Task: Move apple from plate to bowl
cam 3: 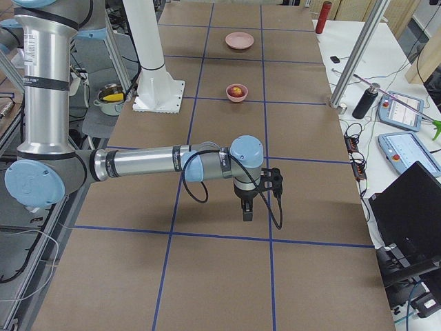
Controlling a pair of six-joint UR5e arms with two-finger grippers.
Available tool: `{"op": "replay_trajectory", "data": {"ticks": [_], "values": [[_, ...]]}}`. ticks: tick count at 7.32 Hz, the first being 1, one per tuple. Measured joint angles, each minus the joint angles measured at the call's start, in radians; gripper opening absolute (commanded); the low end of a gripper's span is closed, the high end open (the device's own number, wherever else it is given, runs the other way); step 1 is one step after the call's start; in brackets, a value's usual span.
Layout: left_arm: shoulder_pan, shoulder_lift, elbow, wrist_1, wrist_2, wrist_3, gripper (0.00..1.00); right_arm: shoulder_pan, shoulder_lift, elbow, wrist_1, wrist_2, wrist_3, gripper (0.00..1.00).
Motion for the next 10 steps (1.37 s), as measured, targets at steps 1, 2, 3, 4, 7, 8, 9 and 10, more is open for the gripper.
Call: {"op": "replay_trajectory", "data": {"ticks": [1, 2, 3, 4, 7, 8, 9, 10], "values": [[0.0, 0.0, -0.003, -0.014, -0.002, -0.002, 0.98, 0.0, -0.002, -0.001, 0.011, 0.0, -0.001, 1.0], [-0.001, 0.0, -0.004, -0.023, -0.001, -0.003, 0.98, 0.0, -0.007, -0.003, 0.037, 0.001, 0.001, 1.0], [-0.001, 0.001, -0.003, -0.027, 0.003, -0.004, 0.98, 0.0, -0.012, -0.004, 0.059, 0.003, 0.005, 1.0], [-0.001, 0.001, -0.001, -0.029, 0.006, -0.005, 0.98, 0.0, -0.014, -0.005, 0.069, 0.004, 0.007, 1.0], [-0.001, 0.01, 0.001, -0.029, 0.007, -0.008, 0.98, 0.0, -0.015, -0.007, 0.075, 0.006, 0.008, 1.0], [-0.001, 0.012, 0.001, -0.028, 0.007, -0.009, 0.98, 0.0, -0.015, -0.007, 0.075, 0.006, 0.008, 1.0], [-0.001, 0.012, 0.001, -0.028, 0.007, -0.009, 0.98, 0.0, -0.015, -0.007, 0.075, 0.006, 0.008, 1.0], [-0.001, 0.013, 0.001, -0.028, 0.008, -0.009, 0.98, 0.0, -0.015, -0.007, 0.075, 0.006, 0.008, 1.0]]}}
